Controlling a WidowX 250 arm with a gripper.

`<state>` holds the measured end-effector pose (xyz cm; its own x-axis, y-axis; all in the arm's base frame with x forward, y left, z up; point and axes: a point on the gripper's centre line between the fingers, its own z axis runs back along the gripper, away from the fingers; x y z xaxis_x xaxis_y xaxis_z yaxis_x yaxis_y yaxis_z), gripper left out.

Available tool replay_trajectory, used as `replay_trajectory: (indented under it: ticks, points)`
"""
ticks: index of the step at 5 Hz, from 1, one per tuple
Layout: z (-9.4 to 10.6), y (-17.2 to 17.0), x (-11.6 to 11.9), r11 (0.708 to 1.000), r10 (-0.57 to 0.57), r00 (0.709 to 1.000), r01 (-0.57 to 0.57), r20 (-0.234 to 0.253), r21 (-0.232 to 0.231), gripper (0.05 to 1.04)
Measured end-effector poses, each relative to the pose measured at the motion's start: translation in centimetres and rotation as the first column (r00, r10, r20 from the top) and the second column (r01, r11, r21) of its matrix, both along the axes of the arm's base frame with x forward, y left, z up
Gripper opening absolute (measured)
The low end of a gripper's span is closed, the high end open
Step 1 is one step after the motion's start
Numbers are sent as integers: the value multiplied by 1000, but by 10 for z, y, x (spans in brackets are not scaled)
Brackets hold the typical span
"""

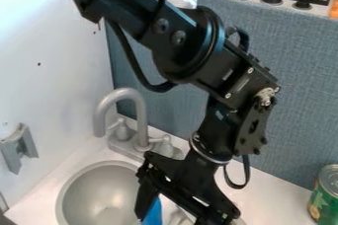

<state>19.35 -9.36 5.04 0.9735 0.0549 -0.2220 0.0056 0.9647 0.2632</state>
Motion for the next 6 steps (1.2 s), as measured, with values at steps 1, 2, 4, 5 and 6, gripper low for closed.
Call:
replay_trajectory:
  ticks: [1, 2, 4, 5, 6]
  points:
    - [-6, 1, -3, 1000, -1, 1000, 1, -20, 9, 1001]
    - [-19, 19, -4, 1000, 8, 1000, -8, -26, -13, 1001]
    - [-46, 38, 2, 999, -11, 1000, 10, -18, -34, 1001]
    - [-62, 42, 8, 998, -29, 1000, 29, 5, -59, 1001]
    - [-70, 48, 11, 997, -21, 1000, 22, 17, -69, 1001]
